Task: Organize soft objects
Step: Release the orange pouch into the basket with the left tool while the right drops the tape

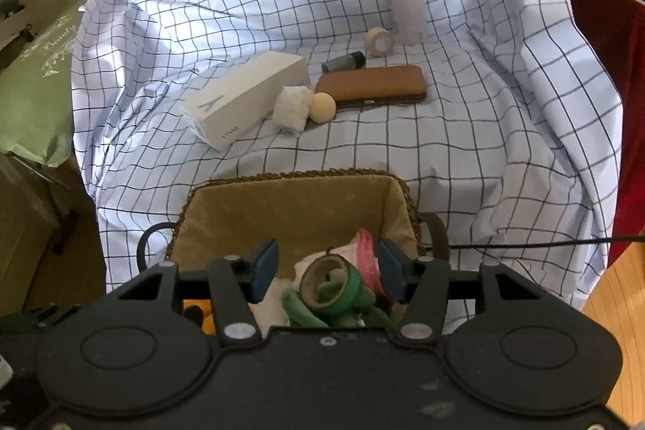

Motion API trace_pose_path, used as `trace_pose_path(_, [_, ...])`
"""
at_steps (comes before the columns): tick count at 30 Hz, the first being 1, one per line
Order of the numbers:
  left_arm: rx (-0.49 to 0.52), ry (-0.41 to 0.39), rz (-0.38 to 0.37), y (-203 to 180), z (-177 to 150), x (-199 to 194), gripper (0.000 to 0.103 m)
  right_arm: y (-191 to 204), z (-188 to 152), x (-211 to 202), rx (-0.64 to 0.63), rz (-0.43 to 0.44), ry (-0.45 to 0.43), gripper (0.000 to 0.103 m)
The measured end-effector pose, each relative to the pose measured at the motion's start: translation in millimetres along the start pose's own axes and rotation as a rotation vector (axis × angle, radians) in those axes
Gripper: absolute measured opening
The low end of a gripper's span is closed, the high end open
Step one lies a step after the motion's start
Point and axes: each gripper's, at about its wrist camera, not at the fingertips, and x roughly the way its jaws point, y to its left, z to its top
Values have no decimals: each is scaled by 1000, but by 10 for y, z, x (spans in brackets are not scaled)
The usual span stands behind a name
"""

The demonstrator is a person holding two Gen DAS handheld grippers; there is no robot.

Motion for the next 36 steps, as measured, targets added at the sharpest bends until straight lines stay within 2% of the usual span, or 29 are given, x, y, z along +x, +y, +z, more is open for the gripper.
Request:
trace_pose_path(25, [13, -19, 14, -13, 5, -42, 76, -184, -91, -105, 74, -70, -7, 54])
trace_pose_path(36, [33, -26, 14, -52, 0, -47, 76, -186, -121, -96, 71, -56, 1, 55])
